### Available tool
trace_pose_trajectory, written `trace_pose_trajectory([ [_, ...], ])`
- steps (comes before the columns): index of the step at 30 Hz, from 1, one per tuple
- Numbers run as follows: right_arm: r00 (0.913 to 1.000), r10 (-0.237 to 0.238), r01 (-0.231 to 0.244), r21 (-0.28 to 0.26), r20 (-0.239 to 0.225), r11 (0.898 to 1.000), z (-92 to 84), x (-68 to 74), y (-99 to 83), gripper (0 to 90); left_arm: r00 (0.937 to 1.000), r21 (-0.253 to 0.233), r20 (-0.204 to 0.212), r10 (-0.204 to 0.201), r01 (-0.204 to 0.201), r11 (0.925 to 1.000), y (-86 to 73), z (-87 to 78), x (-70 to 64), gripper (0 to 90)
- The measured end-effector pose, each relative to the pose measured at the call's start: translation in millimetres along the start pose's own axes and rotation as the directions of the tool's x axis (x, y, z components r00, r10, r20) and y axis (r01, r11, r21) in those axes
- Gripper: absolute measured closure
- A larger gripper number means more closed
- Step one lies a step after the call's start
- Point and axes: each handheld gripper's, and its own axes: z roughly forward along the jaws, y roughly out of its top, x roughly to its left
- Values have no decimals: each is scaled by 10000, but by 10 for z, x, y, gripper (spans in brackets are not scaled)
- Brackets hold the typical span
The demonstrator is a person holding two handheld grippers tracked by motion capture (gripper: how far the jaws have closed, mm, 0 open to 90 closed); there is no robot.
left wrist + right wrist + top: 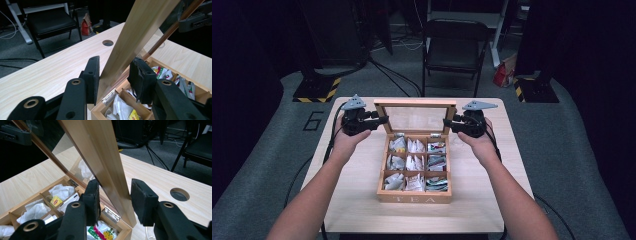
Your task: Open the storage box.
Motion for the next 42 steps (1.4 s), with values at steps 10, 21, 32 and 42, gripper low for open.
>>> trace_pose_trajectory([
  [10, 9997, 242, -241, 98, -76, 9997, 69, -64, 0, 597, 9999, 145, -15, -142, 142, 9998, -51, 123, 71, 606],
  [21, 9994, 325, -328, 201, 141, 9993, 123, -88, 12, 607, 9999, 242, -43, -96, 97, 9997, -83, 204, 127, 612],
  [32, 9989, 321, -342, 632, 338, 9974, 270, -147, -47, 585, 9995, 187, -235, -221, 225, 9996, -99, 271, 179, 631],
  [42, 9979, 598, -615, 709, 268, 9956, 327, -203, -73, 620, 9994, 283, -187, -304, 310, 9991, -130, 330, 213, 618],
])
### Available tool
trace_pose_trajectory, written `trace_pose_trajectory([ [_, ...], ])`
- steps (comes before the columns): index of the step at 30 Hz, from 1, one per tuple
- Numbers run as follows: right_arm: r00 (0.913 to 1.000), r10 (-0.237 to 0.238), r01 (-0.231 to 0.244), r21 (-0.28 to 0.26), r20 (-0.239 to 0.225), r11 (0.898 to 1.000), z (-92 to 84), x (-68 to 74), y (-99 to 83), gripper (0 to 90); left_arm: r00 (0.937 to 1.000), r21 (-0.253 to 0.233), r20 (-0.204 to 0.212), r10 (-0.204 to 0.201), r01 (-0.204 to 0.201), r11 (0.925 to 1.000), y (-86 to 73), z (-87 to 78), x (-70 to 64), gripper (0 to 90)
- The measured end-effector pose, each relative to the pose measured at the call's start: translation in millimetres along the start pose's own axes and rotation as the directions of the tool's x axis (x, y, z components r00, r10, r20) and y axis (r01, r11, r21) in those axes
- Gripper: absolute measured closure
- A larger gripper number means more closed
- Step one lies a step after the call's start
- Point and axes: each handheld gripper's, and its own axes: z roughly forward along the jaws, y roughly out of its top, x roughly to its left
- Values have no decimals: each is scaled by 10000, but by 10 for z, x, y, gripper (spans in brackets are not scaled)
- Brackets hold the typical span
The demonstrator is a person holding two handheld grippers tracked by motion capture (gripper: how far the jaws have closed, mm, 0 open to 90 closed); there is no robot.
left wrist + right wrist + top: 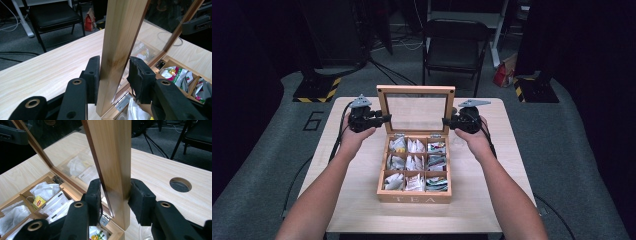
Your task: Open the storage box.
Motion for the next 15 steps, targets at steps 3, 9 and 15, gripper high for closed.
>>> trace_pose_trajectory([
  [3, 10000, 7, -7, -12, 38, 10000, 6, -1, 0, 621, 10000, 134, -33, -59, 60, 9999, -11, 25, 8, 620],
  [9, 9997, 167, -168, 49, 182, 9998, 43, -11, -5, 619, 9996, 418, -186, -206, 213, 9989, -32, 90, 15, 628],
  [15, 9992, 348, -351, 147, 170, 9993, 81, -28, -21, 602, 9990, 432, -178, -420, 427, 9982, -52, 126, 48, 635],
])
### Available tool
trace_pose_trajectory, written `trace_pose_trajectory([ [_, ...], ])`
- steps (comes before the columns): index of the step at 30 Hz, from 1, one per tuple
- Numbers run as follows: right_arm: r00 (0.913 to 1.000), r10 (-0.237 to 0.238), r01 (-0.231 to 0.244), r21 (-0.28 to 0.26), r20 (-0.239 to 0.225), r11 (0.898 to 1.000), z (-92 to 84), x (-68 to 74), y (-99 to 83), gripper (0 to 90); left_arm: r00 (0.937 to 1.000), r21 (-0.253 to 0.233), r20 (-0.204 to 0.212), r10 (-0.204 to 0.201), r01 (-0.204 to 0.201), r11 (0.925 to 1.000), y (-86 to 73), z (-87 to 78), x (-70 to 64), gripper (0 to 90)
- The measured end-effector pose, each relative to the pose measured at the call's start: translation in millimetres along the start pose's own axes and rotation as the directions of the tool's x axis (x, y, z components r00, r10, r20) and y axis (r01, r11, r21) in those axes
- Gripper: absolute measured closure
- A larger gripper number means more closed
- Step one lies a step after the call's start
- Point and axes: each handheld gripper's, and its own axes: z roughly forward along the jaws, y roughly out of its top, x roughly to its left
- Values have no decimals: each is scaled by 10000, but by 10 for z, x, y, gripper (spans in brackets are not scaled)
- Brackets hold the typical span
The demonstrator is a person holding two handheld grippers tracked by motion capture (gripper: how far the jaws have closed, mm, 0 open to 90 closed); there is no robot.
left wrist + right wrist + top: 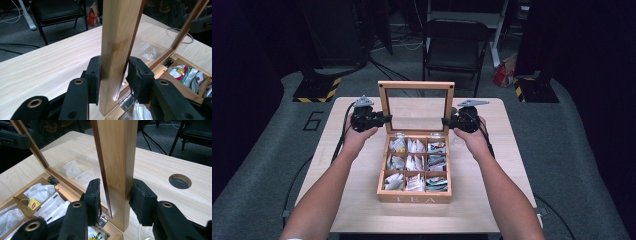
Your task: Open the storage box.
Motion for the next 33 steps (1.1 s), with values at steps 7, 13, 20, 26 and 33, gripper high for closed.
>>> trace_pose_trajectory([
  [7, 9999, -131, 131, 76, 47, 9999, 35, -16, -11, 607, 10000, 110, -90, -30, 31, 9999, -19, 34, 4, 635],
  [13, 9993, -158, 152, 164, 338, 9997, 80, -21, -23, 625, 9994, 223, -319, -91, 98, 9997, -33, 73, 13, 648],
  [20, 9994, -25, 19, 181, 352, 9998, 104, -42, -29, 618, 9989, 222, -234, -409, 415, 9989, -46, 110, 44, 641],
  [26, 9995, 220, -225, 256, 212, 9994, 128, -67, -37, 597, 9984, 199, -154, -549, 552, 9983, -50, 132, 61, 615],
  [33, 9994, 246, -254, 297, 258, 9992, 149, -62, -41, 572, 9979, 252, -315, -564, 572, 9980, -49, 157, 55, 613],
])
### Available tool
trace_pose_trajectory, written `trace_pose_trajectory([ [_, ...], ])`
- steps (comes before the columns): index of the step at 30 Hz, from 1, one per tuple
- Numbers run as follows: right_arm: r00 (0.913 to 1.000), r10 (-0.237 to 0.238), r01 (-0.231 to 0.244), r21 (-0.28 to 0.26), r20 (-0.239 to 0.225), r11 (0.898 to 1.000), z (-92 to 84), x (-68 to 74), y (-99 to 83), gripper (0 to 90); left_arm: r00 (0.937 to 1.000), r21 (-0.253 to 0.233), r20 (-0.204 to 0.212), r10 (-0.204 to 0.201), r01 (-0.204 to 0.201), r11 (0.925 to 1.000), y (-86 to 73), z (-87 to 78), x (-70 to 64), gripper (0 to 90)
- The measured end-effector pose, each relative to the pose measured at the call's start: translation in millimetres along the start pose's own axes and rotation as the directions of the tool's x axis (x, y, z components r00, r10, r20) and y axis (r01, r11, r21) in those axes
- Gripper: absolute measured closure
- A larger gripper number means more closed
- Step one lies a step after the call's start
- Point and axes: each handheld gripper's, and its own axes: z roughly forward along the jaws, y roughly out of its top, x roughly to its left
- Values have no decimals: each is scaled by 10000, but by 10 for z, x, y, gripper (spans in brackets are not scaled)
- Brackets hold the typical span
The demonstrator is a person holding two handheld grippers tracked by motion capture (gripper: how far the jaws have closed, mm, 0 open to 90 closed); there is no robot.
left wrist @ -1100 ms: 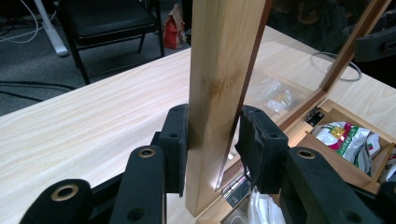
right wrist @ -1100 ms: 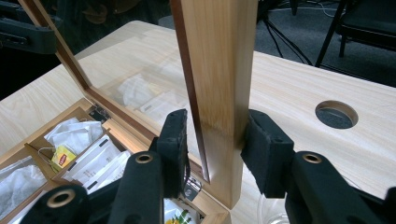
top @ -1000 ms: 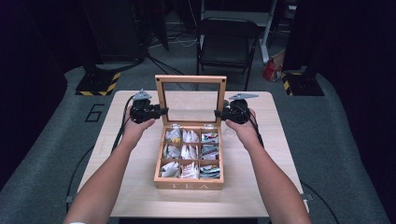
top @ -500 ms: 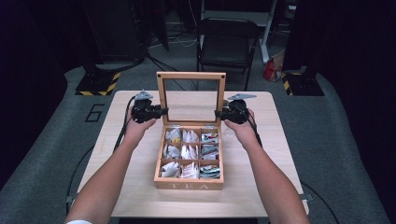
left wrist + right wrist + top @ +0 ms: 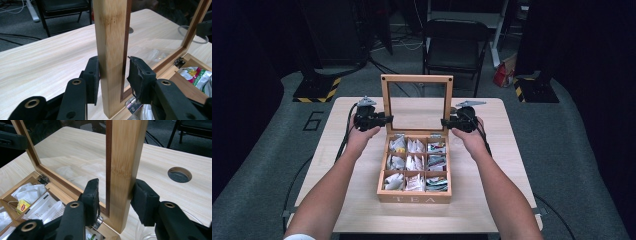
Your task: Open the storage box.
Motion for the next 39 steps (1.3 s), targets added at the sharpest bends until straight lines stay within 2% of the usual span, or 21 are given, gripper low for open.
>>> trace_pose_trajectory([
  [6, 9999, 89, -89, 64, -118, 9999, 7, -6, -5, 541, 10000, 42, -38, 37, -37, 10000, -3, 9, -12, 583],
  [12, 10000, 48, -49, 412, 26, 9991, 23, -2, -22, 503, 10000, 478, -78, 34, -30, 9989, -37, 21, 6, 555],
  [17, 10000, 44, -41, 438, -72, 9990, 8, 1, -29, 482, 9999, 419, -151, -81, 87, 9991, -76, -3, 31, 529],
  [21, 10000, -29, 32, 394, -76, 9992, -27, 17, -34, 462, 9999, 426, -169, -3, 10, 9991, -93, -47, 49, 515],
  [26, 9994, -335, 333, 375, 29, 9987, -121, 43, -61, 439, 10000, 382, -54, -62, 64, 9993, -91, -121, 41, 475],
  [28, 9995, -304, 301, 401, 65, 9987, -143, 54, -69, 438, 10000, 414, -13, -39, 39, 9991, -89, -152, 24, 470],
  [29, 9988, -482, 478, 433, 87, 9979, -183, 71, -81, 430, 10000, 431, -14, 44, -43, 9991, -88, -163, 24, 462],
  [30, 9988, -482, 478, 433, 87, 9979, -183, 71, -81, 430, 9999, 355, 22, -145, 144, 9993, -89, -172, 7, 459],
  [34, 9977, -673, 674, 333, -44, 9972, -272, 120, -95, 431, 9997, 301, 196, -155, 149, 9994, -78, -238, -20, 438],
  [39, 9931, -1147, 1155, 310, -257, 9928, -364, 214, -98, 471, 9995, 273, 313, 44, -53, 9996, -73, -294, -48, 439],
])
